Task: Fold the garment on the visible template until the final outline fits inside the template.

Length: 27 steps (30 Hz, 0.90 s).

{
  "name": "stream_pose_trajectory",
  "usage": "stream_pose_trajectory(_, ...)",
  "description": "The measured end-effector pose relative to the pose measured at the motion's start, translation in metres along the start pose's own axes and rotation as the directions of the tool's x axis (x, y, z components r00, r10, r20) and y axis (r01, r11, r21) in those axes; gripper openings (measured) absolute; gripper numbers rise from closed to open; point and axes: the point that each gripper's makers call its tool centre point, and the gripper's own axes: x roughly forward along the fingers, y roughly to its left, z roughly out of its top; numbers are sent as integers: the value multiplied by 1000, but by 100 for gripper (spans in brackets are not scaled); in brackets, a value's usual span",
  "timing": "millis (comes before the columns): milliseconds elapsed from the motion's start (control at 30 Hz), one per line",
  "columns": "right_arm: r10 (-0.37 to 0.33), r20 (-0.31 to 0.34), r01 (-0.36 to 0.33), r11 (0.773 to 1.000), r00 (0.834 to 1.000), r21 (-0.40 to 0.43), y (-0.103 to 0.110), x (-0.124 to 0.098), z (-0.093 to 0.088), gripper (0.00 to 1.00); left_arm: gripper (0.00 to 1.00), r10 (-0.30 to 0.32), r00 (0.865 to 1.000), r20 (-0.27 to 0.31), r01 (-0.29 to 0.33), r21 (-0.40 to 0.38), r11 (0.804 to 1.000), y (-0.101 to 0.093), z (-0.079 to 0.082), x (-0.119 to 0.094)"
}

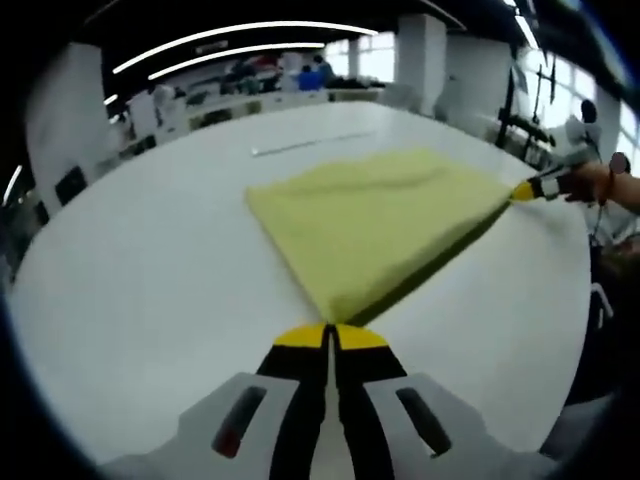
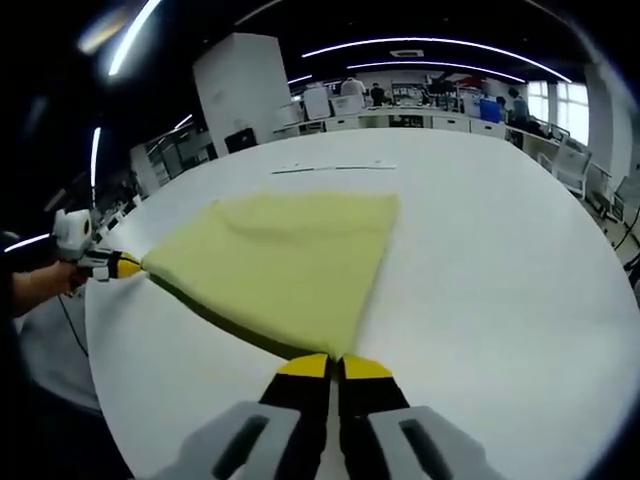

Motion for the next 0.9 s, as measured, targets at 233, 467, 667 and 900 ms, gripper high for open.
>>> stream_pose_trajectory(233,18,-17,-18,1000,1000,-5,9,-8,-8,0,0,3,1000,-3,-3,-46,999,-2,-9,-11)
stream_pose_trajectory(467,20,-29,-21,1000,999,-13,13,-10,-15,0,0,-12,1000,3,12,-123,992,-5,-12,-18)
stream_pose_trajectory(667,15,-31,-16,1000,999,-15,16,-12,-17,0,0,-2,1000,-8,1,-118,993,-5,-16,-18)
stream_pose_trajectory(900,8,-41,-9,1000,999,-11,16,-11,-18,0,0,9,1000,-17,-11,-112,994,-4,-18,-17)
